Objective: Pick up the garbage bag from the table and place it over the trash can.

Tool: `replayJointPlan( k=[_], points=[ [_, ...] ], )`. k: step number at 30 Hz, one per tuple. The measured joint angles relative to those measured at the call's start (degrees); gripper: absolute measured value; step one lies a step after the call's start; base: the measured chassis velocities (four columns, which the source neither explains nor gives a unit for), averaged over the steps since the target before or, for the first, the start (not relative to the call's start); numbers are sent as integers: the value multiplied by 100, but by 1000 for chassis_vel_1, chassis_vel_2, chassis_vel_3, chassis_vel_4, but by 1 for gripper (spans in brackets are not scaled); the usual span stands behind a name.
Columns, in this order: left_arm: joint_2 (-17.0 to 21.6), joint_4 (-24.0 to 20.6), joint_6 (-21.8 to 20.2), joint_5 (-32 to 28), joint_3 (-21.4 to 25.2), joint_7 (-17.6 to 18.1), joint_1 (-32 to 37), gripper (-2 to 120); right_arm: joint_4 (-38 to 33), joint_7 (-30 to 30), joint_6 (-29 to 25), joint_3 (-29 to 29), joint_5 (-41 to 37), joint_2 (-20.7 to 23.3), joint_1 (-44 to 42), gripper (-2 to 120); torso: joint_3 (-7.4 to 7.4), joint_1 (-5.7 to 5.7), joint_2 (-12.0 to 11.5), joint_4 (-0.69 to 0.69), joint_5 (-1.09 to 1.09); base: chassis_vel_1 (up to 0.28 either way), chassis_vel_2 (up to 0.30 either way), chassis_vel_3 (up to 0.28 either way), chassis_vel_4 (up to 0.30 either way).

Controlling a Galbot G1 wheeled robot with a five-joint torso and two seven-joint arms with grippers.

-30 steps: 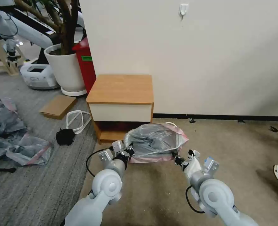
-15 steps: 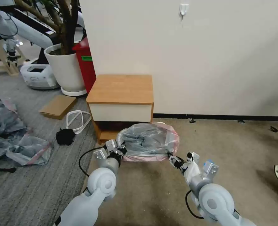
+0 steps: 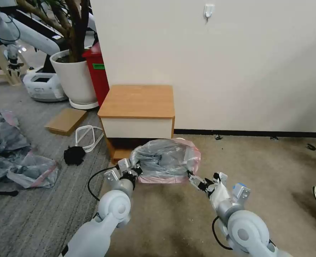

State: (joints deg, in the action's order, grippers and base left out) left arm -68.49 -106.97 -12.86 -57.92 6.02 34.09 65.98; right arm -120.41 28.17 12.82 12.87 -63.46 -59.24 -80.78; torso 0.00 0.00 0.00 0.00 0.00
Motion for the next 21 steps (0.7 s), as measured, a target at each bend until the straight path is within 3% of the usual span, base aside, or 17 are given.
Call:
replayJointPlan(
  k=[13,21],
  points=[
    [61,73,7,53,70,-26,-2,3,-186,-426,-249,207,113,179,-269,80,0,0,0,0,0,0,0,0,0],
    [297,-119,-25,94,115,-350,149,3,-47,-1589,-560,488,-121,629,-192,96,0,0,0,1,0,0,0,0,0]
  ],
)
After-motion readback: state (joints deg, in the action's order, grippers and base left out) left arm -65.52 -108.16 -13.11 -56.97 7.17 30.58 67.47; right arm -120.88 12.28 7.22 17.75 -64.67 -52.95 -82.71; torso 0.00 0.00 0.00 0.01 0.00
